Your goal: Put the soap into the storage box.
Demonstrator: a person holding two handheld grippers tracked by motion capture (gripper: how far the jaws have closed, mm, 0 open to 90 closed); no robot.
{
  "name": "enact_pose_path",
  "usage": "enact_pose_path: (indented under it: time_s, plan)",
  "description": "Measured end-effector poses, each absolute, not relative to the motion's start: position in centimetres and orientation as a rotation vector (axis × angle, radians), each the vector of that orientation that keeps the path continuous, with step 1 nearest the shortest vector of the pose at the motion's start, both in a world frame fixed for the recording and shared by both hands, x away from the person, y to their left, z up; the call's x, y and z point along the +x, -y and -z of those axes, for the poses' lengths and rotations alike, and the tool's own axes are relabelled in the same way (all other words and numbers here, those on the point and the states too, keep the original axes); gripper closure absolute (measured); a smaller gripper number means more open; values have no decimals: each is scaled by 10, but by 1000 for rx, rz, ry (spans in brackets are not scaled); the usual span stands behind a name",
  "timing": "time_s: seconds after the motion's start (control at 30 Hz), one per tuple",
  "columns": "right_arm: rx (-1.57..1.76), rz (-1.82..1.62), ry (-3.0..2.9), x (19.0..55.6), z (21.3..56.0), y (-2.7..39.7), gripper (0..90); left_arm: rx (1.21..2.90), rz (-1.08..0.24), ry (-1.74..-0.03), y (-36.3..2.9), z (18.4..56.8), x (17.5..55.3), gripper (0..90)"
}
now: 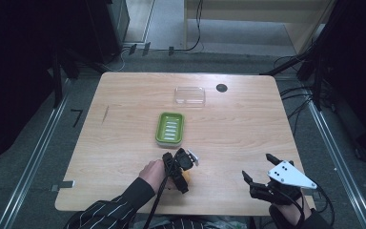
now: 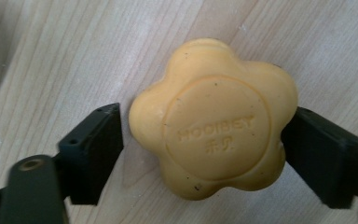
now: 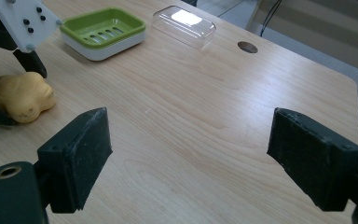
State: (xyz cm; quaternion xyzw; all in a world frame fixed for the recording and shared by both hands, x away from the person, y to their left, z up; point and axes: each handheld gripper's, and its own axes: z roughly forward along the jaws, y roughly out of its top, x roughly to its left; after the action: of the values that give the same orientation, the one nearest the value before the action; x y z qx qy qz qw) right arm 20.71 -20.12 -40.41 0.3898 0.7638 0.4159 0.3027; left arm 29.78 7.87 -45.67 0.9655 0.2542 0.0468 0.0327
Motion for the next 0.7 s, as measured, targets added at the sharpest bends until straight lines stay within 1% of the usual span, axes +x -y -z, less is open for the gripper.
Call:
enact_pose_path:
  time_s: [0.03,0.17,0.27,0.7]
  plan:
    - [1034,-1102,-2025,207,404,201,136,2959,-147,-796,-79,457,297,205]
    - [1033,-1102,-2026,207,404,201,136,2951,-133,-798,-80,459,298,225]
    - [1034,-1103,-2024,207,404,202,136,2952,-121,-788,-79,459,298,267]
    - [1035,-1104,-2022,207,404,202,136,2934,-115,-773,-84,459,296,282]
